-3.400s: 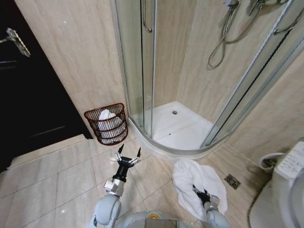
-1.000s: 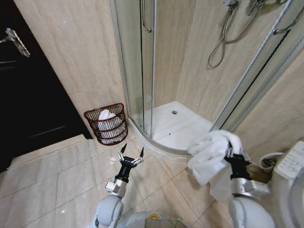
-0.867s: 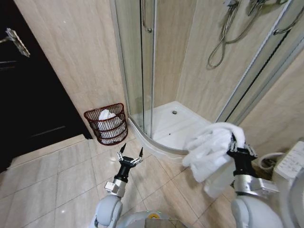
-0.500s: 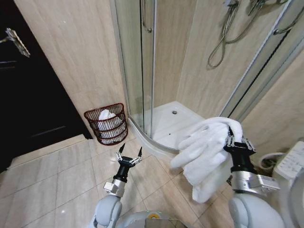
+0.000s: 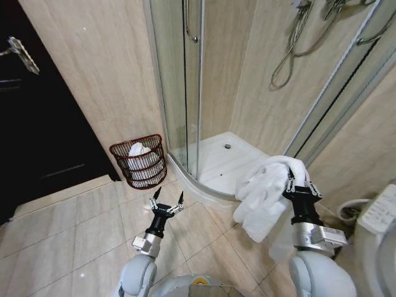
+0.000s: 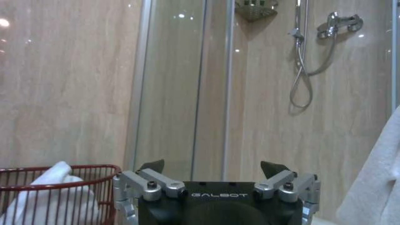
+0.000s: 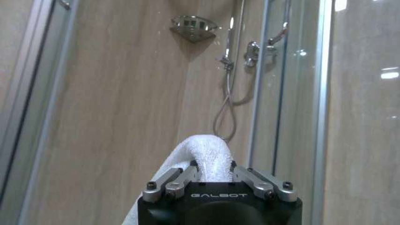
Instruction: Discard the used towel into the hamper.
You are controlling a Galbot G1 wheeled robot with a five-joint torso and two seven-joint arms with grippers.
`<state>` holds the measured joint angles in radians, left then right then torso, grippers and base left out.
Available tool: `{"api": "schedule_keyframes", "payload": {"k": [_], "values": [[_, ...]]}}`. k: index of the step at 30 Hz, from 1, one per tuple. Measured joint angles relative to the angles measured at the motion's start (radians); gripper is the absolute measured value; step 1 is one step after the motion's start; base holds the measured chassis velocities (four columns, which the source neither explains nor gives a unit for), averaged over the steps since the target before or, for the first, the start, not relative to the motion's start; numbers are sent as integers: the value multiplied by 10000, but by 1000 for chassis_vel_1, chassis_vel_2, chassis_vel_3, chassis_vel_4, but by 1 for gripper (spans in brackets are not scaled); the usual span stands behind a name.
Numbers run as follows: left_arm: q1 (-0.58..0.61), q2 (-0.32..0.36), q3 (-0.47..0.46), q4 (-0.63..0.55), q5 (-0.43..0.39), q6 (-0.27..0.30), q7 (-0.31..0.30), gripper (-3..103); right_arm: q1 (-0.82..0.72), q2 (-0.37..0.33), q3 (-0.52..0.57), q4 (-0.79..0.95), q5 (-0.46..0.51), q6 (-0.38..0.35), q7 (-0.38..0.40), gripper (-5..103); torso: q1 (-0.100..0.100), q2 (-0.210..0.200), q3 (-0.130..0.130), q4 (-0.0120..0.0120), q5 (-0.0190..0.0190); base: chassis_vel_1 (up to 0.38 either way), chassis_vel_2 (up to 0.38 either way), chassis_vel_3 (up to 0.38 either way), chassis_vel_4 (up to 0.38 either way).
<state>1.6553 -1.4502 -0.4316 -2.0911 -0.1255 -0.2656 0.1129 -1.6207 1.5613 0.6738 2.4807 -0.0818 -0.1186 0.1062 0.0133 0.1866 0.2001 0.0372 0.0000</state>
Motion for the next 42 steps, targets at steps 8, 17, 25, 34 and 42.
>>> {"api": "schedule_keyframes", "payload": {"k": [8, 17, 25, 34, 42], "values": [[2, -17, 3, 34, 2, -110, 12, 100, -38, -7, -73, -74, -116, 86, -12, 15, -1, 0, 0, 1, 0, 49, 58, 51, 59], [-88, -26, 157, 39, -367, -285, 12, 100, 22, -16, -240, -298, -258, 238, 50, 15, 0, 0, 0, -2, 1, 41, 30, 5, 8], [-80, -39, 131, 27, -362, -285, 16, 100, 22, -22, -384, -322, -379, 246, 48, 15, 0, 0, 0, 1, -1, 129, 101, -120, -124], [43, 18, 14, -57, -378, -108, 38, 100, -12, 29, -580, -330, -574, 255, 33, 15, 0, 0, 0, 2, 0, 149, 143, -148, -134], [48, -3, 2, -58, -337, -32, 29, 100, -55, 29, -643, -352, -622, 286, 13, 15, 1, 0, 0, -1, 3, 135, 155, -103, -106]]}}
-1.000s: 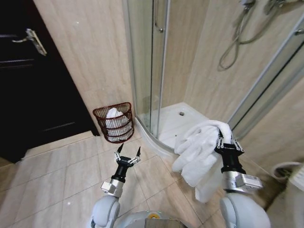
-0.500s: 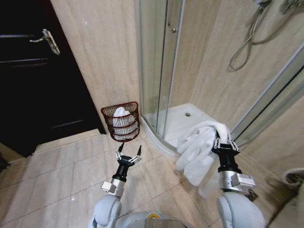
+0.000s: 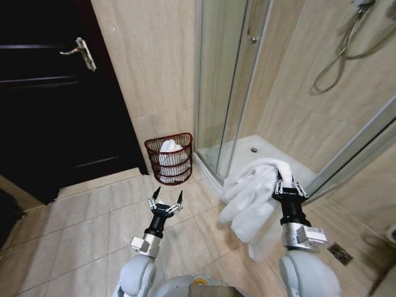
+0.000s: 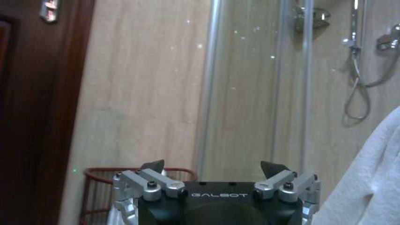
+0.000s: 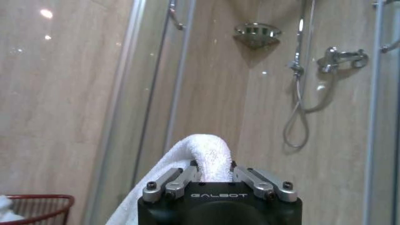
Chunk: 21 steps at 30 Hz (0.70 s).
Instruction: Discard the used towel into the hamper.
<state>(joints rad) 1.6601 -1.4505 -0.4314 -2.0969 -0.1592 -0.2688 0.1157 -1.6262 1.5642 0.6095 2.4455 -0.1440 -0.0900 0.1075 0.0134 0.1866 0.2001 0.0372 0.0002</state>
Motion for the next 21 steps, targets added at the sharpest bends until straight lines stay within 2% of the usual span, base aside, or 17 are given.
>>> {"api": "schedule_keyframes", "payload": {"k": [13, 21], "values": [[-12, -62, 42, 68, 149, -116, -90, 100, -125, 27, -20, -8, 65, 138, 12, 15, 1, -1, 0, 4, -8, 209, 214, -84, -89], [-25, -118, 128, 121, 316, -279, -302, 100, -146, 14, -39, -2, 370, 206, 172, 15, 0, -1, 0, 0, 0, 57, 53, -26, -26]]}}
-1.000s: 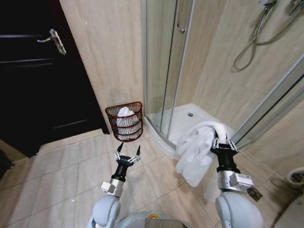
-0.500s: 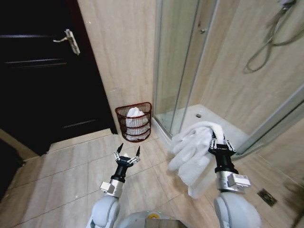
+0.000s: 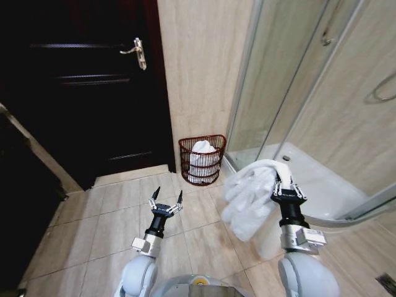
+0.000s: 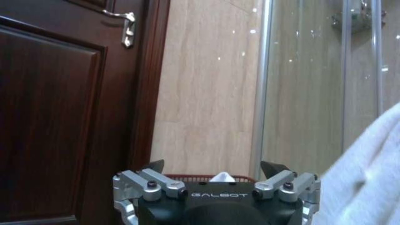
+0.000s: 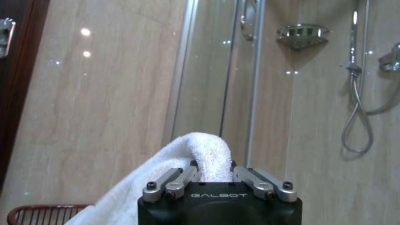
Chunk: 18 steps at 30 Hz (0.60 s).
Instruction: Discard the used towel into the hamper.
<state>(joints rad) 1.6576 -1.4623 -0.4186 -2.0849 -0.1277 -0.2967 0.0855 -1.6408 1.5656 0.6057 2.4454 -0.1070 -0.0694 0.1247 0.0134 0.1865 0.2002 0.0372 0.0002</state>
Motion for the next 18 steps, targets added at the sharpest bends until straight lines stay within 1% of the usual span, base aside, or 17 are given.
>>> {"api": "schedule_keyframes", "payload": {"k": [3, 8, 16, 18], "values": [[-21, -20, 18, 0, 9, -5, -12, 100, 6, -4, 28, -25, 51, 212, 51, 15, 0, 0, 0, -1, 0, -52, -65, 36, 48], [-21, -27, 30, 0, 19, -7, -18, 100, 47, -20, 80, -126, 134, 336, 11, 15, -1, 0, 0, 0, -2, -12, -23, 14, 19], [-10, -27, 33, 5, 23, -6, -27, 100, 110, -30, 98, -189, 156, 354, 51, 15, -2, 0, -1, 0, -3, 0, 0, 0, 0], [-23, -30, 51, 5, 25, 8, -35, 100, 110, -31, 98, -189, 156, 354, 53, 15, -2, 1, -1, 0, -3, -44, 71, 87, -68]]}}
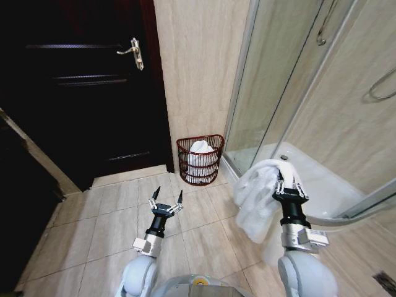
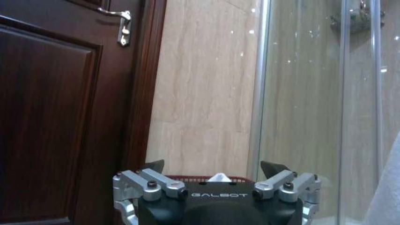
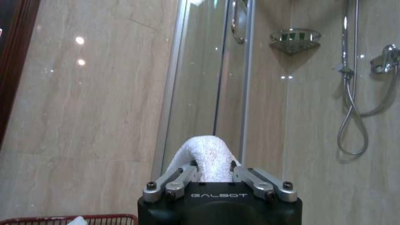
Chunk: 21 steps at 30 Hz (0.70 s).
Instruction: Discard the used towel into the hamper.
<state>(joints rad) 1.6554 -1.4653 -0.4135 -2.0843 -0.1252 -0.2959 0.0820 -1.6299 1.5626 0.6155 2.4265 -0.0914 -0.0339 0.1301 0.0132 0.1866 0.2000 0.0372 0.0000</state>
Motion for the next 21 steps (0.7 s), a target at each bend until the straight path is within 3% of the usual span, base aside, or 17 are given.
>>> {"api": "schedule_keyframes", "payload": {"k": [21], "values": [[-34, 61, 295, 106, 318, 334, -353, 100, 69, -56, -245, -44, -185, -47, -150, 15, 1, 0, 1, -1, 1, -86, 119, 119, -87]]}}
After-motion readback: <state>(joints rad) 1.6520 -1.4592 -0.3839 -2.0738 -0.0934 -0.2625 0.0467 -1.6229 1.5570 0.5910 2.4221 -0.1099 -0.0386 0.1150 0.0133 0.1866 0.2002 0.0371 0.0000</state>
